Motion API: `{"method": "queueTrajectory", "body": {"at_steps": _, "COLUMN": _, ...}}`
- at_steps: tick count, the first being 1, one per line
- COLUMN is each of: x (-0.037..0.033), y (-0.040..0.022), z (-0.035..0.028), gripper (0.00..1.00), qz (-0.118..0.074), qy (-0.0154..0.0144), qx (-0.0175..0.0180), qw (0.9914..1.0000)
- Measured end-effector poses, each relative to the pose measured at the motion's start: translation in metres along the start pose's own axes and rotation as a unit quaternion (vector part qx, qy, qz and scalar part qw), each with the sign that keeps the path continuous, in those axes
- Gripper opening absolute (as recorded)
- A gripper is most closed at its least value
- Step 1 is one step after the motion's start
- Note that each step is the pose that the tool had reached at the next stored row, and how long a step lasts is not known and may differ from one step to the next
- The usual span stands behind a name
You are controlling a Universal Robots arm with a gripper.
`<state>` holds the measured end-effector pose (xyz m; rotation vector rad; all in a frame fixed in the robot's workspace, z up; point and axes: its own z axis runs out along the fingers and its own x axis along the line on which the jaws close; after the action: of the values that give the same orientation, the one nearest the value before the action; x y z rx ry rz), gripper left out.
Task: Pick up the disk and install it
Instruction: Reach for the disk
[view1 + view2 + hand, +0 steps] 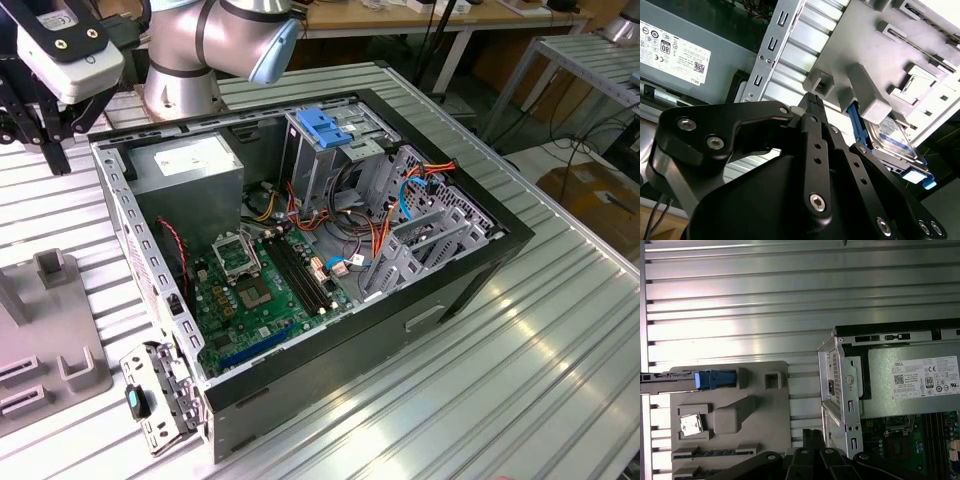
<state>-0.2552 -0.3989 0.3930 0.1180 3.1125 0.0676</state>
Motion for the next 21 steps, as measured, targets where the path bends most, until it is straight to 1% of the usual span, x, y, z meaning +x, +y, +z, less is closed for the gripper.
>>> {"method": "queueTrajectory", "body": {"at_steps": 8, "x": 0.0004, "y": 0.0000, "z": 0.0000, "gripper": 0.11, "qz": 0.000, "qy": 0.0000, "qx": 0.0000, "qw": 1.00000}}
{"method": "queueTrajectory", "body": {"at_steps": 11, "x": 0.0040, "y": -0.0003, "z": -0.0001, "gripper": 0.11, "qz": 0.000, "qy": 0.0000, "qx": 0.0000, "qw": 1.00000}}
{"method": "queueTrajectory", "body": {"at_steps": 17, "x": 0.0143, "y": -0.0011, "z": -0.0004, "gripper": 0.11, "qz": 0.000, "qy": 0.0000, "qx": 0.0000, "qw": 1.00000}}
{"method": "queueTrajectory", "body": {"at_steps": 21, "x": 0.0175, "y": -0.0013, "z": -0.0005, "gripper": 0.11, "qz": 0.000, "qy": 0.0000, "qx": 0.0000, "qw": 1.00000}}
